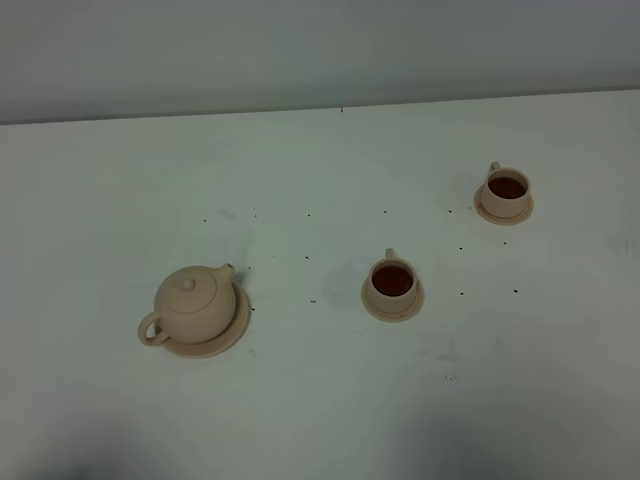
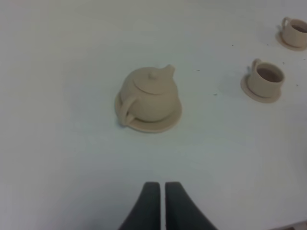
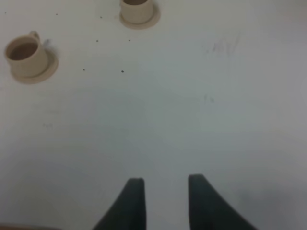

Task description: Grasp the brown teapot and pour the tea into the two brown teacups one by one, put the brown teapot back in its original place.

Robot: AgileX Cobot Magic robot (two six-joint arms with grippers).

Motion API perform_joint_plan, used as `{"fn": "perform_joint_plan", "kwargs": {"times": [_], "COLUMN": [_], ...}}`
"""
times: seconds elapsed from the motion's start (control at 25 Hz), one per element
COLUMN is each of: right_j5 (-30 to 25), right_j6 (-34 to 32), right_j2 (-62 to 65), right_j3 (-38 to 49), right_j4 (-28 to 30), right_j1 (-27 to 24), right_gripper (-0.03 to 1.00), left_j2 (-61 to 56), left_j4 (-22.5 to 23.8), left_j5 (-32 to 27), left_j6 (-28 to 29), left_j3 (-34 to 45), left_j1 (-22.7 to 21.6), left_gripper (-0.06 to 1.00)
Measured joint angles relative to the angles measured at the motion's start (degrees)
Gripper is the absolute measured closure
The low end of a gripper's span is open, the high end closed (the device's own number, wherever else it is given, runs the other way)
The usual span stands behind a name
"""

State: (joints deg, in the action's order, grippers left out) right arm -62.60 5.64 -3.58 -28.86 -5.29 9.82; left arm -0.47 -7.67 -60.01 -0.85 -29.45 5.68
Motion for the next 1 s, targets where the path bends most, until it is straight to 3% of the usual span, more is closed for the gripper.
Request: {"fn": "perform_joint_plan", "kwargs": {"times": [0.24, 1.0], "right_j5": [0.0, 0.0], "right_j6": [0.0, 0.0], "right_j2": [0.0, 0.0], "right_j3": [0.0, 0.0], "right_j4": [0.0, 0.0], "right_j1": [0.0, 0.0], "right_gripper": [0.73, 0.73], "left_j2": [0.0, 0.0], "left_j4": [0.0, 0.0], "left_j5": [0.0, 0.0], "left_j6": [0.0, -0.04], "left_j3": [0.0, 0.0], "left_j1": [-5.24, -5.59], "left_gripper": [0.91, 0.91]}}
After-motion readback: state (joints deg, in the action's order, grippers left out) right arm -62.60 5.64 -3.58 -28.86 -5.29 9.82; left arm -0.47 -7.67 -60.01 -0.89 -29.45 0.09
